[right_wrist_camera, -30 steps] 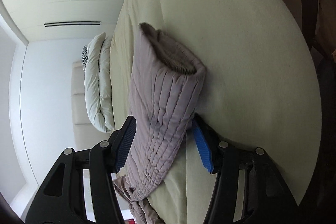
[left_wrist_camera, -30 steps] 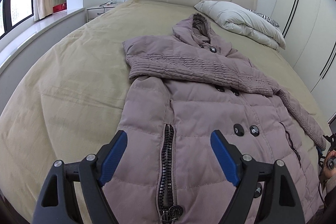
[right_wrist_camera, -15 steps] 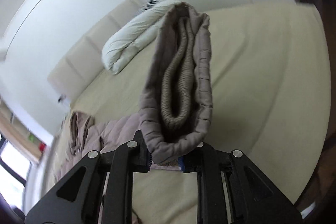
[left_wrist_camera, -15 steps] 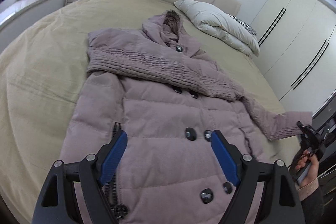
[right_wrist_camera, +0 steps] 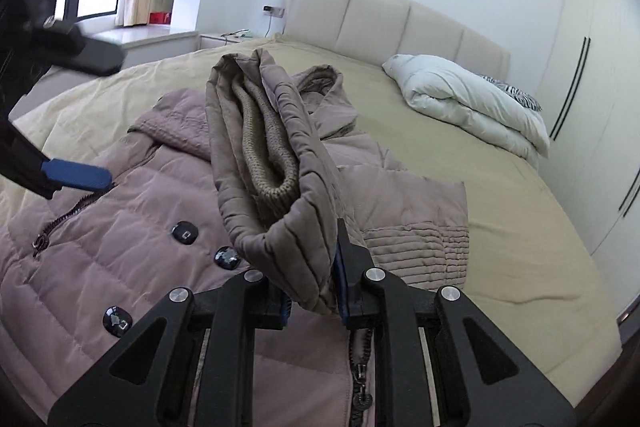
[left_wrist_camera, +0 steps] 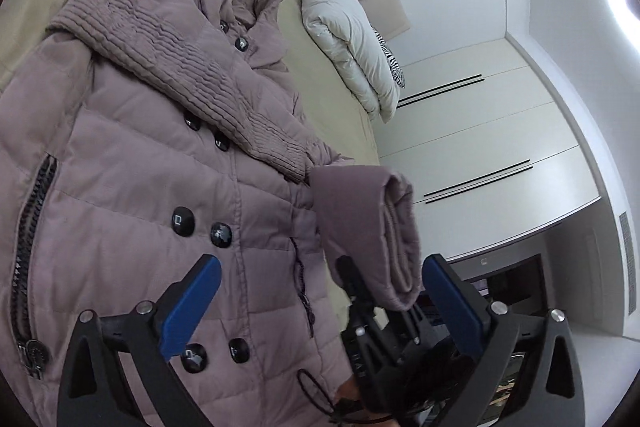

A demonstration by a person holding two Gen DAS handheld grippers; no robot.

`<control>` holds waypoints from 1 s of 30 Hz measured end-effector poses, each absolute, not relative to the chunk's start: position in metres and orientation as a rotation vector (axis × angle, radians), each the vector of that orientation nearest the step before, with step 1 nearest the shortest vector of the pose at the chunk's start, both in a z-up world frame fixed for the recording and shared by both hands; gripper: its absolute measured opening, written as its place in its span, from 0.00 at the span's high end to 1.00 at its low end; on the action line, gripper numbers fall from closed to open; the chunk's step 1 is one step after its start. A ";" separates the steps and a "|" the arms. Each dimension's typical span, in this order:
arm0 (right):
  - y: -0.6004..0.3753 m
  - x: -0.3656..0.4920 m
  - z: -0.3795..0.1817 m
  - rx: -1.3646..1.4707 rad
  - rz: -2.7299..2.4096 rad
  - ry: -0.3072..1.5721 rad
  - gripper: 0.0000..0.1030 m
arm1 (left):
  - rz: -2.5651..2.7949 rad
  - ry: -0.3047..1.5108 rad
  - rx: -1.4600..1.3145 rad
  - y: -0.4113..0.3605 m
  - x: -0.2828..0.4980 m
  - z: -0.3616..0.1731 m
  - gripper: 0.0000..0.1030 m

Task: Fold large clothes

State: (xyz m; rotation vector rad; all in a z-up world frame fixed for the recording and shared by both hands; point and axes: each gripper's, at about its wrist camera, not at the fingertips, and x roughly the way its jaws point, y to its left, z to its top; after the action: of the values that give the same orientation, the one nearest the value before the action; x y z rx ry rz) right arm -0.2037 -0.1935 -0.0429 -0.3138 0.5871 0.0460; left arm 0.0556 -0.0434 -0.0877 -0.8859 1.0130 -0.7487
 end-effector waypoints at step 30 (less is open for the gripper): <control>-0.193 -0.134 -0.058 0.127 0.218 0.643 0.20 | -0.712 0.922 -0.814 0.004 0.145 -0.005 0.82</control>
State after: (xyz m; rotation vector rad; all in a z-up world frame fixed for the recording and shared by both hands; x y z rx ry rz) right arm -0.1344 -0.1933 -0.0584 0.1272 0.6428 0.2181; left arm 0.1447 0.0038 -0.0052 -0.8142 0.9217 -0.7116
